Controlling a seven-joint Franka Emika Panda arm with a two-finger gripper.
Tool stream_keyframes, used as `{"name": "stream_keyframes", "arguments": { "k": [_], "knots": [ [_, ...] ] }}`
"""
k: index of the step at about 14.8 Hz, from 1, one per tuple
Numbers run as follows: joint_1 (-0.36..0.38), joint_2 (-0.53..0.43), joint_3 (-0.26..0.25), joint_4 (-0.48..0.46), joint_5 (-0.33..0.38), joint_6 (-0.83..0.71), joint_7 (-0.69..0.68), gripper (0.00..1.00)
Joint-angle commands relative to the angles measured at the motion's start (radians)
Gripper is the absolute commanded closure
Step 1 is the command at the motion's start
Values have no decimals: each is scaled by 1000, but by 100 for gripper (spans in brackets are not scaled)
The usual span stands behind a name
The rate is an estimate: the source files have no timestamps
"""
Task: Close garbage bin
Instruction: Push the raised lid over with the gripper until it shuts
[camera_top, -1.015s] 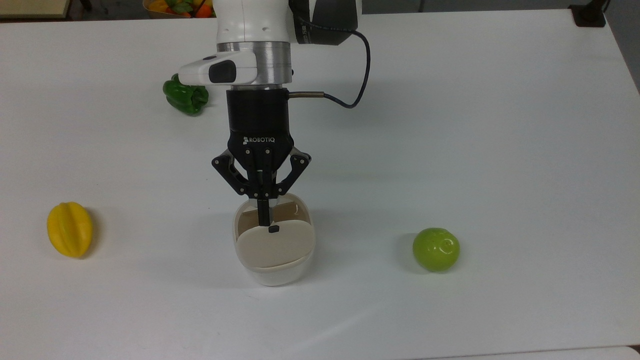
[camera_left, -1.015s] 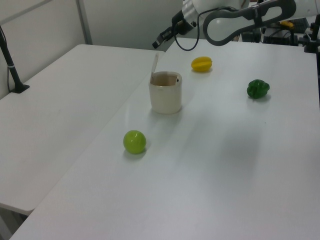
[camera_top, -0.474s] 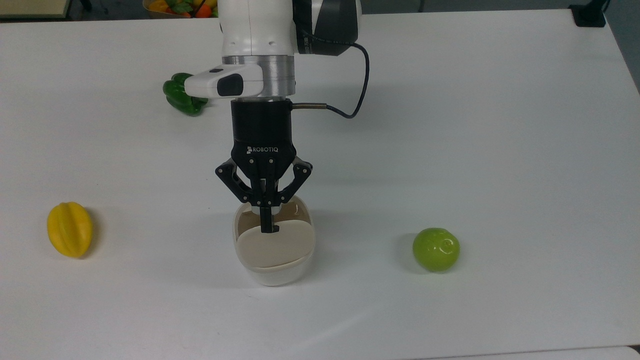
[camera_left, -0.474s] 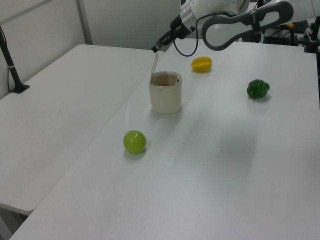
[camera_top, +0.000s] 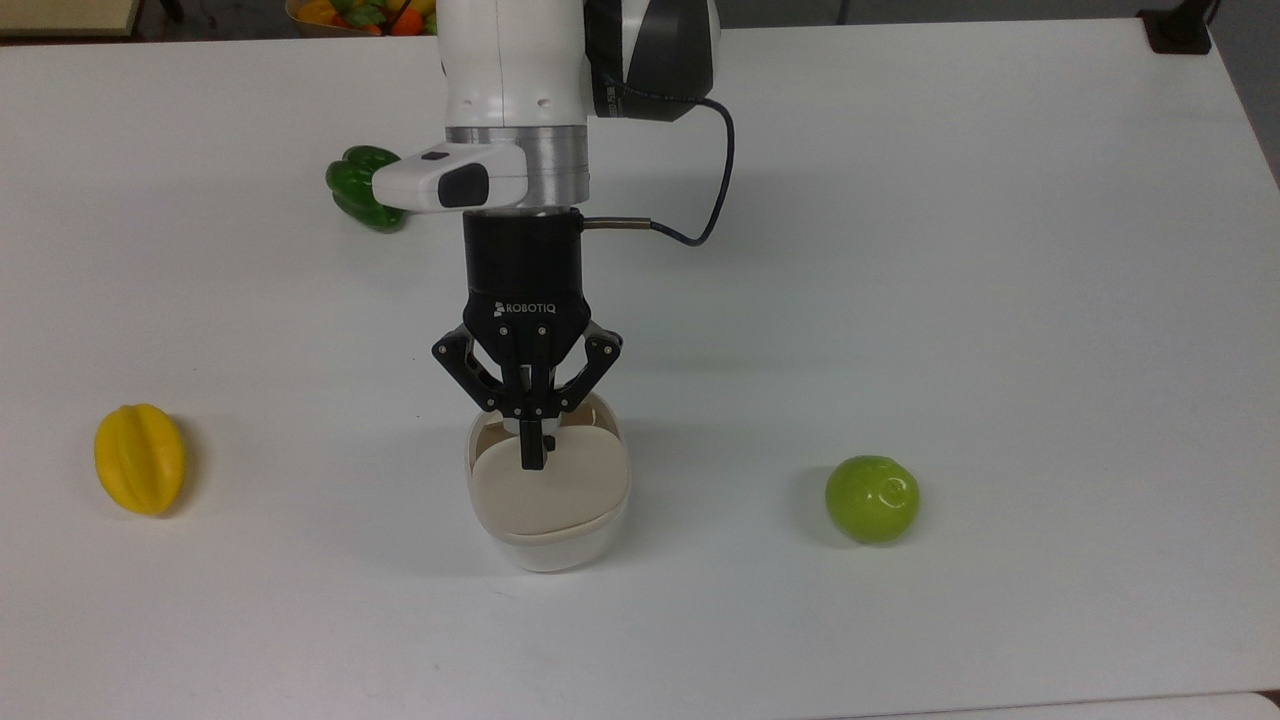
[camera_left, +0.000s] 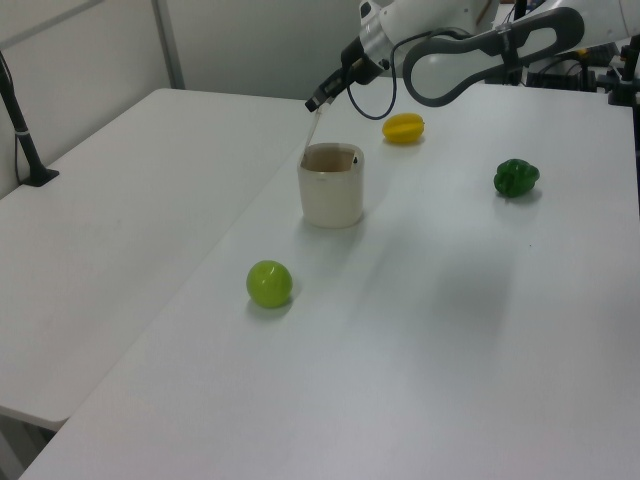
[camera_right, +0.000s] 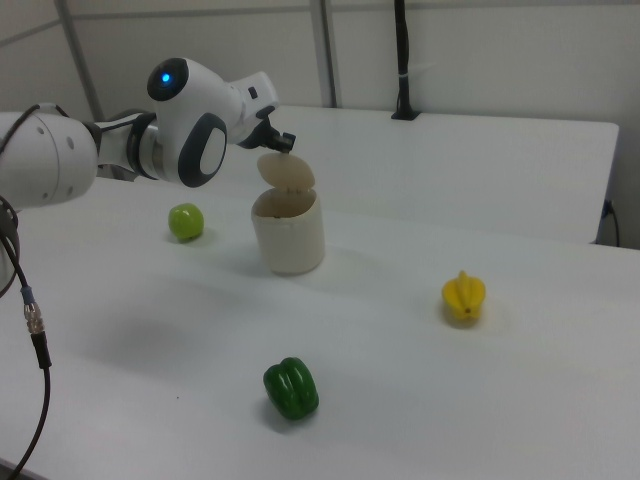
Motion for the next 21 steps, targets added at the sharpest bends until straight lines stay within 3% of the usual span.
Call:
{"name": "stream_keyframes", "arguments": {
  "k": [1, 10, 21],
  "knots": [
    [1, -26, -7, -59, -7, -29, -33, 100],
    [0, -51, -7, -56, 7, -334, -35, 100],
    [0, -30, -7, -65, 7, -376, -33, 100]
  ]
}}
